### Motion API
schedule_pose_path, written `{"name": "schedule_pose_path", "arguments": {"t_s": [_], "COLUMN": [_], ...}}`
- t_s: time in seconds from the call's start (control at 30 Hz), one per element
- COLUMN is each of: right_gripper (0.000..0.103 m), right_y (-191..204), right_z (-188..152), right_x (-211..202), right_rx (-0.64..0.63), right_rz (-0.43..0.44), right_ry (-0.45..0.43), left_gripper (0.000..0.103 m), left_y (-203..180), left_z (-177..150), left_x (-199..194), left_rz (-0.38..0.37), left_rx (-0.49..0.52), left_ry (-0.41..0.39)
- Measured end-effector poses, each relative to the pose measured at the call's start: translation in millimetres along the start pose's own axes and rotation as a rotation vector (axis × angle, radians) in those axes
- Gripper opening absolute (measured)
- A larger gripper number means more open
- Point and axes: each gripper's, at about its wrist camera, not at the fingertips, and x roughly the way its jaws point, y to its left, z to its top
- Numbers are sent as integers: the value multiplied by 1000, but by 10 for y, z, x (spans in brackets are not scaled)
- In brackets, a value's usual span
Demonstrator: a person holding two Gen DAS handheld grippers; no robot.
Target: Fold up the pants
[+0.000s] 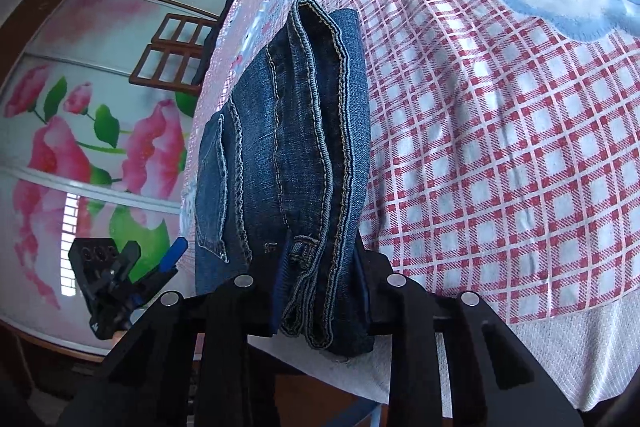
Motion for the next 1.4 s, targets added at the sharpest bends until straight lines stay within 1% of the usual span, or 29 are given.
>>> {"name": "schedule_pose_path", "arguments": {"t_s": [0.1, 0.17, 0.2, 0.23, 0.27, 0.33, 0.37, 0.4, 0.47, 0.53, 0.57, 0.6, 0.63, 0.67, 0.7, 0.73, 0.8, 0.9, 1.0, 1.17, 1.3, 1.33, 1.4], "right_gripper": [27, 27, 27, 27, 27, 27, 27, 27, 27, 27, 27, 27, 27, 27, 27, 27, 28, 24, 21, 21, 21, 21, 21], "right_y": [-35, -58, -68, -72, -64, -52, -41, -44, -51, -28, -32, -33, -34, -36, -14, 12, 75, 193, 362, 708, 975, 1031, 1132], "right_z": [-27, -23, -18, -15, -13, -12, -18, -18, -16, -21, -19, -19, -19, -21, -29, -35, -49, -62, -67, 8, 147, 192, 258], "right_x": [0, -7, -13, -17, -17, -19, -22, -24, -28, -26, -26, -26, -27, -27, -27, -28, -35, -77, -148, -287, -392, -414, -458], "right_rx": [8, 9, 8, 7, 6, 9, 9, 9, 11, 14, 15, 16, 16, 15, 10, 0, -17, -46, -90, -188, -258, -268, -292], "right_rz": [5, 5, 5, 4, 2, 1, 0, 1, 3, 4, 4, 4, 3, 1, -4, -13, -32, -65, -88, -108, -101, -93, -85], "right_ry": [-4, -4, -4, -3, -2, -2, -3, -3, -5, -7, -8, -9, -9, -10, -11, -13, -21, -38, -59, -93, -117, -120, -128], "left_gripper": [99, 94, 90, 84, 84, 83, 82, 81, 81, 81, 76, 71, 52, 39, 38, 34, 32, 27, 24, 22, 22, 22, 22], "left_y": [358, 494, 517, 519, 508, 472, 474, 483, 477, 450, 424, 399, 366, 310, 276, 253, 183, 52, -60, -122, -189, -127, -144], "left_z": [129, 150, 144, 131, 111, 82, 69, 53, 27, 0, -8, 0, -4, -1, 2, 17, 18, 13, 20, 197, 419, 469, 568], "left_x": [70, 154, 208, 258, 301, 363, 416, 452, 481, 545, 574, 611, 636, 670, 681, 685, 699, 679, 604, 486, 343, 268, 229], "left_rz": [-89, -116, -139, -161, -172, -144, -130, -121, -145, -145, -144, -122, -68, -9, 9, 20, 49, 70, 52, 9, -23, -30, -45], "left_rx": [-153, -210, -223, -232, -231, -207, -213, -221, -231, -225, -214, -200, -178, -153, -139, -134, -123, -113, -120, -124, -95, -93, -87], "left_ry": [65, 108, 137, 163, 183, 211, 232, 240, 236, 243, 247, 256, 266, 277, 281, 277, 266, 229, 179, 115, 66, 59, 47]}}
